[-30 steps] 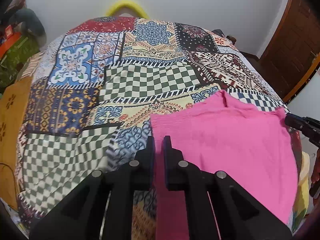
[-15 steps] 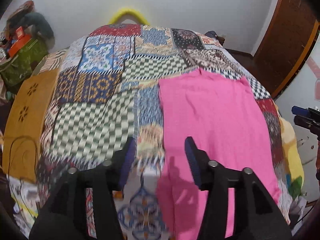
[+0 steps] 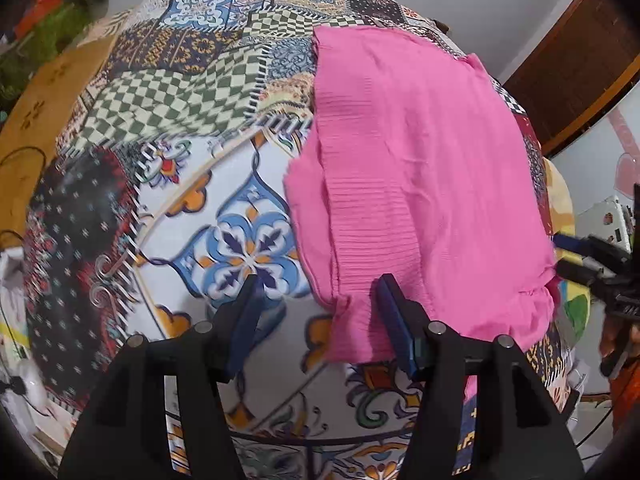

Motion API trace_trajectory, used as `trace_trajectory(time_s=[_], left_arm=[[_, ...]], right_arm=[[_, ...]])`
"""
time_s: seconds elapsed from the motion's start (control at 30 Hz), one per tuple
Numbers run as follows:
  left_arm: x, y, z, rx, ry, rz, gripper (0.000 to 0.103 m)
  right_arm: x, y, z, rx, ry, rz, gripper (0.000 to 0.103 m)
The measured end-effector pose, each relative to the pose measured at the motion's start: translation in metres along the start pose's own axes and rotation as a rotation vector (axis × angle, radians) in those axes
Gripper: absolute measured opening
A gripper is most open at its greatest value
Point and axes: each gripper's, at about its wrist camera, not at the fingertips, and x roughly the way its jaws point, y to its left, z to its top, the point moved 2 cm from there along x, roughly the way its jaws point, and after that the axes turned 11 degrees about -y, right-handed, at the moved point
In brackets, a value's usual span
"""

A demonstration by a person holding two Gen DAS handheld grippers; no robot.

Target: Fold small clothes

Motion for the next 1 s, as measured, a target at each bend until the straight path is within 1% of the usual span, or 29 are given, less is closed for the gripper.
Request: trace_trajectory(time_s=[0.1,0.17,0.3,0.4,0.5,0.6,0.63,0.7,0.8,1.0], left_arm=[[0.000,0.001,0.000,-0.022,0.000,-0.005,0.058],[-0.005,0.002,0.002,-0.009,-0.017,0.006,0.058],[-0.026,-0.001,-0.001,0.124,-0.063,0.062,0.058],[-0.035,-0.001,-0.012,0.181,-0.057,0.070,0.058],[-0.035,-0.001,-0.024,0.212,-0.033,0.065,0.059],[-0.031,-0.007,-0.035,0.262,-0.018,0.068,0.059],[-0.031,-0.011,-0.037,0.286,-0.030,0.081,0.060],[-0.030,-0.018,-0.036,0.319,-0.040,0.085,0.061],[-0.024,-0.028,-0.029,0.337,-0.041,0.059,0.064],[-0.008,-0.047,-0.016,0.378,-0.086,0.048,0.065]], right_arm=[[0.010,0.002,-0.007,0.021,0.019,0.017,0.063],[0.010,0.002,-0.007,0.022,0.013,0.012,0.063],[-0.005,0.003,-0.002,-0.029,-0.016,-0.014,0.063],[-0.014,0.007,-0.001,-0.090,-0.012,-0.037,0.063],[-0.017,0.012,-0.007,-0.131,0.019,-0.026,0.069],[-0.011,0.020,-0.018,-0.203,0.051,-0.046,0.070],[-0.008,0.022,-0.023,-0.229,0.066,-0.057,0.070],[-0.005,0.023,-0.028,-0.254,0.078,-0.066,0.070],[-0.001,0.025,-0.025,-0.259,0.064,-0.059,0.071],[0.008,0.037,-0.014,-0.288,0.034,-0.034,0.071]])
